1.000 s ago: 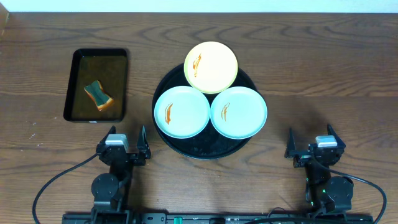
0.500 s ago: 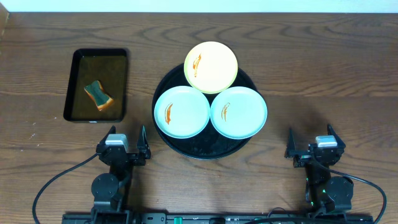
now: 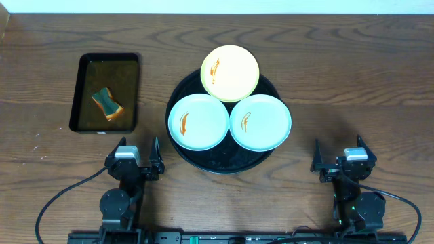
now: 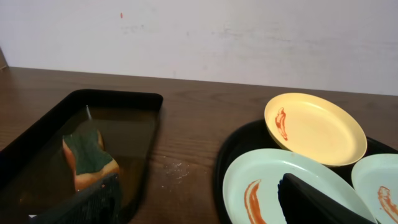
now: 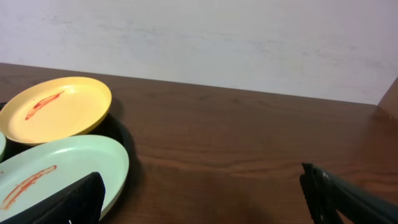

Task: Clean dirty plates on tray and stack at the side

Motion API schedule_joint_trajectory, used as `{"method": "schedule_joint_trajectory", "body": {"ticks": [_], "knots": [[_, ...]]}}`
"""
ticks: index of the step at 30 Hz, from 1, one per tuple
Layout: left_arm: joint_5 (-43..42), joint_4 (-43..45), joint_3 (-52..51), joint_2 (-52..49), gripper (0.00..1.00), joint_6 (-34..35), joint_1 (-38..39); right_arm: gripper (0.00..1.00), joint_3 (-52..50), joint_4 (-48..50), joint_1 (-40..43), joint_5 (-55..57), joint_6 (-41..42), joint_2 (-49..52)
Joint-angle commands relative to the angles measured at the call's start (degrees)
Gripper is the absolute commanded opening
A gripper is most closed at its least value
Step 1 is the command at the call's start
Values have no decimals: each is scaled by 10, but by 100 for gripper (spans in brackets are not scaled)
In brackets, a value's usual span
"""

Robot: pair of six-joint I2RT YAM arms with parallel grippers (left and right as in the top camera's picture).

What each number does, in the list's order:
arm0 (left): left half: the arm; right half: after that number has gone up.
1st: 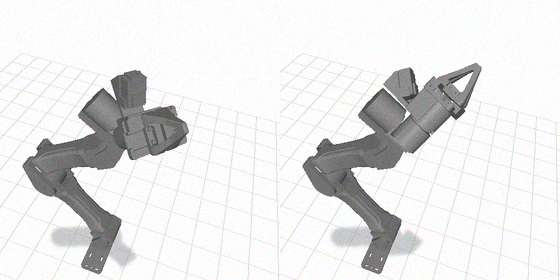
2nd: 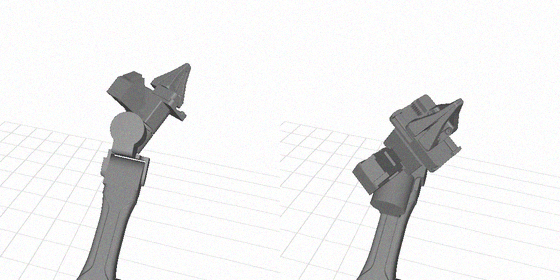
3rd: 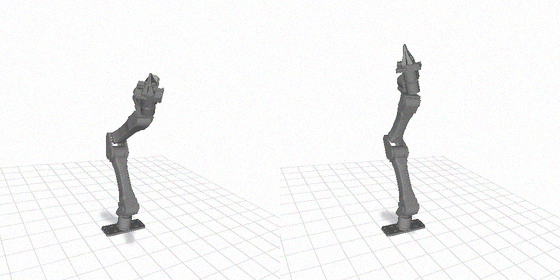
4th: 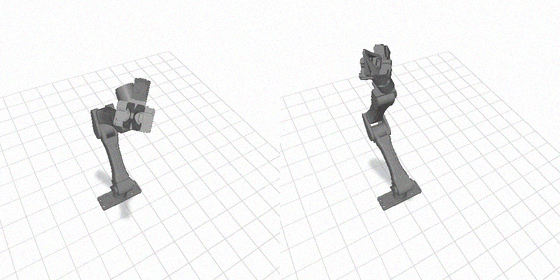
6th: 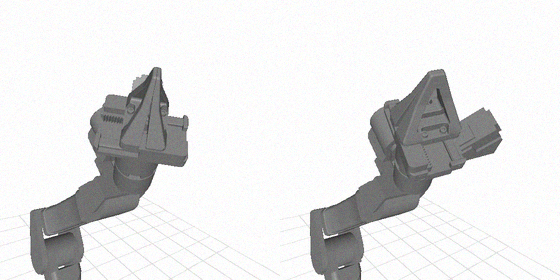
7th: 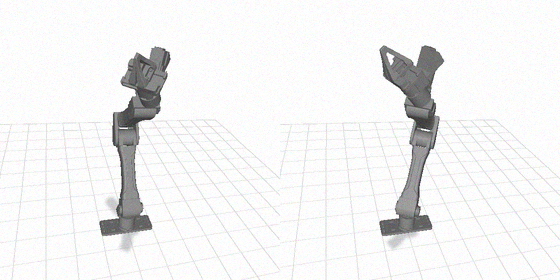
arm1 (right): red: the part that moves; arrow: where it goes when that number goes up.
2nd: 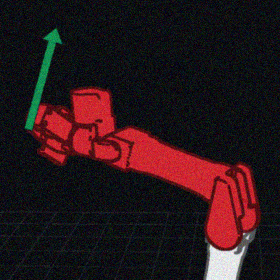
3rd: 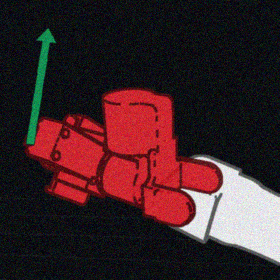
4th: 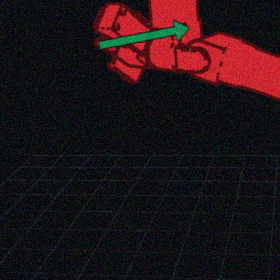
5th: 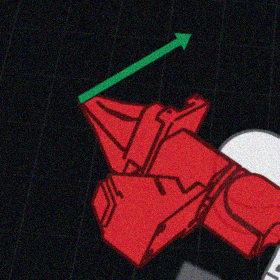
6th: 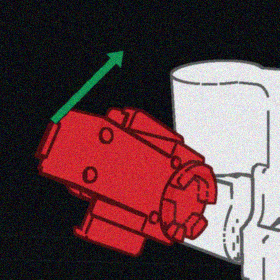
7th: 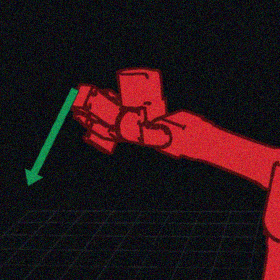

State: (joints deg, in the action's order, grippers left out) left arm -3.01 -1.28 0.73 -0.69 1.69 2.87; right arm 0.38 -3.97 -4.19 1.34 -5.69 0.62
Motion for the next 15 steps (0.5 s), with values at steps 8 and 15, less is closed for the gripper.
{"method": "schedule_joint_trajectory", "body": {"ticks": [8,15], "knots": [[-273,3,-5,5,81,248,3,99,-1,-2,3,-1,-4,-2],[-312,9,-5,5,81,506,3,99,-1,-2,3,-1,-4,-2]]}}
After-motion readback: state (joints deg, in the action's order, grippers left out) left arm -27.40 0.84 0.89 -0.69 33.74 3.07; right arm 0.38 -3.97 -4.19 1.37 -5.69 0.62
